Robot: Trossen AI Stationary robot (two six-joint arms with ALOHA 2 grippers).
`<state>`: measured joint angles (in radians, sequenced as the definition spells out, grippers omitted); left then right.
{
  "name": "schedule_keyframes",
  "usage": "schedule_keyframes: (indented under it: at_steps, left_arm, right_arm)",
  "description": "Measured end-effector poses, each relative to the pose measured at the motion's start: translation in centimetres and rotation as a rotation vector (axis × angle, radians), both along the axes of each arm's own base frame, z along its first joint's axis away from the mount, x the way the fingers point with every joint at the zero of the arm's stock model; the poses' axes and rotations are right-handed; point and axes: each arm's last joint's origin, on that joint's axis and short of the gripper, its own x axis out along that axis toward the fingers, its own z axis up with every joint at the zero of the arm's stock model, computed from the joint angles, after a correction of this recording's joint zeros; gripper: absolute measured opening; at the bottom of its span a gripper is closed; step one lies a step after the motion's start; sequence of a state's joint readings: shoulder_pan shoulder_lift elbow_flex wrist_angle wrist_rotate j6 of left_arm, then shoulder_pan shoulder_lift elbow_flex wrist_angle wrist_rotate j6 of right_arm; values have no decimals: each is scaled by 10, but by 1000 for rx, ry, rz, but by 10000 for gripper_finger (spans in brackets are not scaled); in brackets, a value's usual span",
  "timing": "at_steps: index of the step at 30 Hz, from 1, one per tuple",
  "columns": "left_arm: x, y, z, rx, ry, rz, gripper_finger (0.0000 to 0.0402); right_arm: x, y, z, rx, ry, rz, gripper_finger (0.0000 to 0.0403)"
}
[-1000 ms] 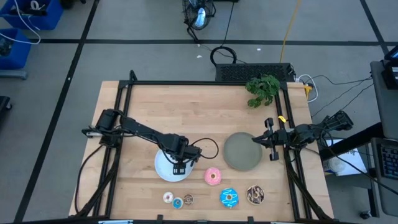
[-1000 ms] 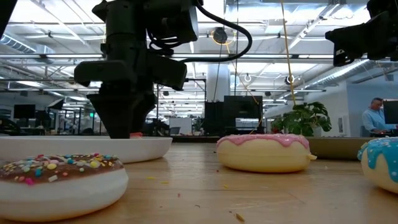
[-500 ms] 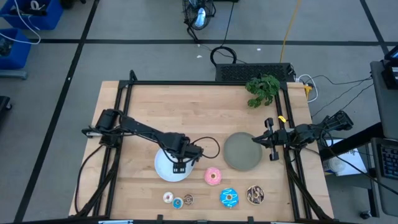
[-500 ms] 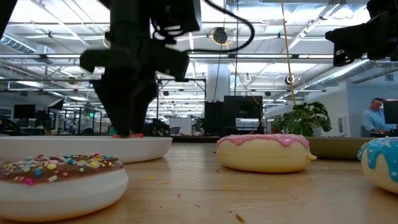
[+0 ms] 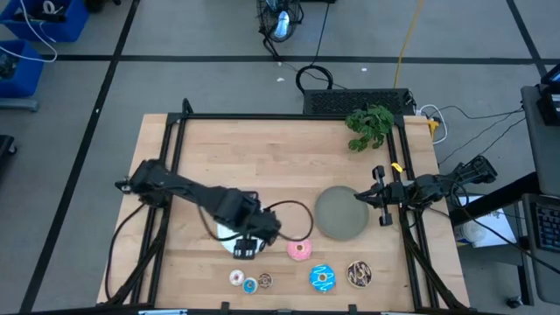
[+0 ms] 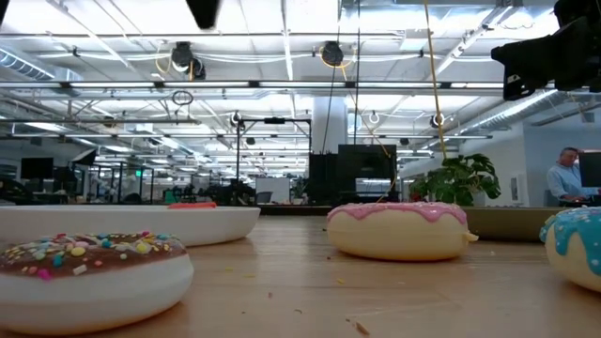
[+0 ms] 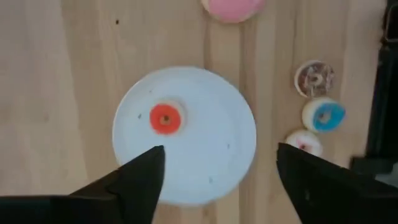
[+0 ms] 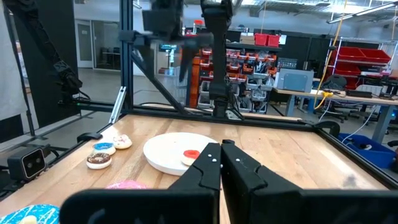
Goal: Pick & Place donuts
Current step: Put the small white donut on the white plate
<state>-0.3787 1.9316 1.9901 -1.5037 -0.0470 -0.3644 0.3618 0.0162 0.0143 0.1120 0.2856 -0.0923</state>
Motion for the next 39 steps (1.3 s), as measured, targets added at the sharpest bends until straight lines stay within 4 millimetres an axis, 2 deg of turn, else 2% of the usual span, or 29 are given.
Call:
schedule_keyframes:
  at_steps: [4, 9, 10, 15, 18, 23, 31, 35, 39]
  left_arm:
    - [-13, -13, 7, 35, 26, 16, 186]
    - [-22, -28, 8, -15, 47, -70, 36]
    - [-24, -30, 8, -17, 53, -91, 19]
    - [-34, -31, 20, 0, 3, -143, 14]
    - [-39, -28, 27, -2, -15, -105, 4]
    - [-38, -29, 26, -15, -18, -14, 9]
    - [-33, -46, 4, -36, -34, 15, 6]
    - [-33, -58, -6, -64, -45, 85, 6]
    - [-35, -69, -27, -52, 19, 102, 6]
  right_arm:
    - [0, 0, 0, 1, 0, 0, 0]
    - [0, 0, 0, 1, 0, 1, 0]
    - [0, 0, 0, 2, -1, 0, 0]
    - [0, 0, 0, 2, -3, 0, 0]
    - [0, 0, 0, -2, -4, 0, 0]
    - [0, 0, 0, -2, -4, 0, 0]
    - [0, 0, 1, 5, -12, 0, 0]
    - [0, 0, 3, 12, -33, 0, 0]
    - [0, 0, 4, 12, -35, 0, 0]
